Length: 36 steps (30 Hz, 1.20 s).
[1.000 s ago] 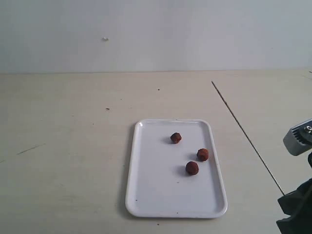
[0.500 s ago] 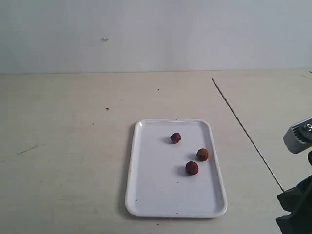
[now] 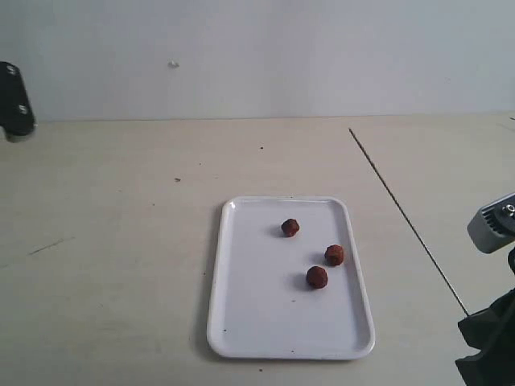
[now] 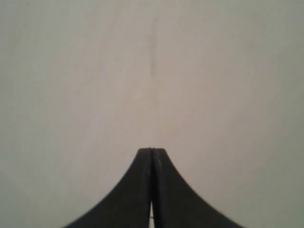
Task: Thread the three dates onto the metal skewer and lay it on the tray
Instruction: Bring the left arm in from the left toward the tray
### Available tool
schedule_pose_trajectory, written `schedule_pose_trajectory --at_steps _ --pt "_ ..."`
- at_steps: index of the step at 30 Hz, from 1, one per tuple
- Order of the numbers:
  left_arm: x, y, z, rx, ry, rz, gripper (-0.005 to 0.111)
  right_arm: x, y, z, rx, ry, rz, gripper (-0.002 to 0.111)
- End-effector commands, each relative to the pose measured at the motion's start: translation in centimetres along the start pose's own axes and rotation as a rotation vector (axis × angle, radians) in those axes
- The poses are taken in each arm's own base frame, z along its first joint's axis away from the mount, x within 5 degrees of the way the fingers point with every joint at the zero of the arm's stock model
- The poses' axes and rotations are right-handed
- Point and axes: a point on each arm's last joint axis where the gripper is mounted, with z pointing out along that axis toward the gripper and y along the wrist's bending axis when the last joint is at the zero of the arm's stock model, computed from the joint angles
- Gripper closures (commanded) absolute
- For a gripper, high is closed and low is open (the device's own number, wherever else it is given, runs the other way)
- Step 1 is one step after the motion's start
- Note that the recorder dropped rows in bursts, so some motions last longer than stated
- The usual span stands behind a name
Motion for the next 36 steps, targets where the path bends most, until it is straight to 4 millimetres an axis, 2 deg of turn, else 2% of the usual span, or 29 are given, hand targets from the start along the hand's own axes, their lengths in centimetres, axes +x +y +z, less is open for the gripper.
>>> schedule_pose_trajectory --at_steps 1,3,7,36 --pt "-4.3 -2.3 0.6 0.158 -0.200 -0.061 0.107 -0.3 -0.1 -0.3 0.007 -0.023 -0.001 0.108" --pt "-5.9 -3.2 0.5 0.196 -0.272 -0.081 0.107 -0.3 -0.1 -0.3 0.007 -0.023 -0.001 0.108" --pt "-7.1 -4.4 0.2 0.259 -0.318 -0.096 0.107 -0.3 -0.1 -0.3 0.007 -0.030 -0.001 0.108" --pt "-7.3 -4.5 0.1 0.281 -0.334 -0.117 0.107 -0.4 -0.1 -0.3 0.002 -0.032 0.006 0.108"
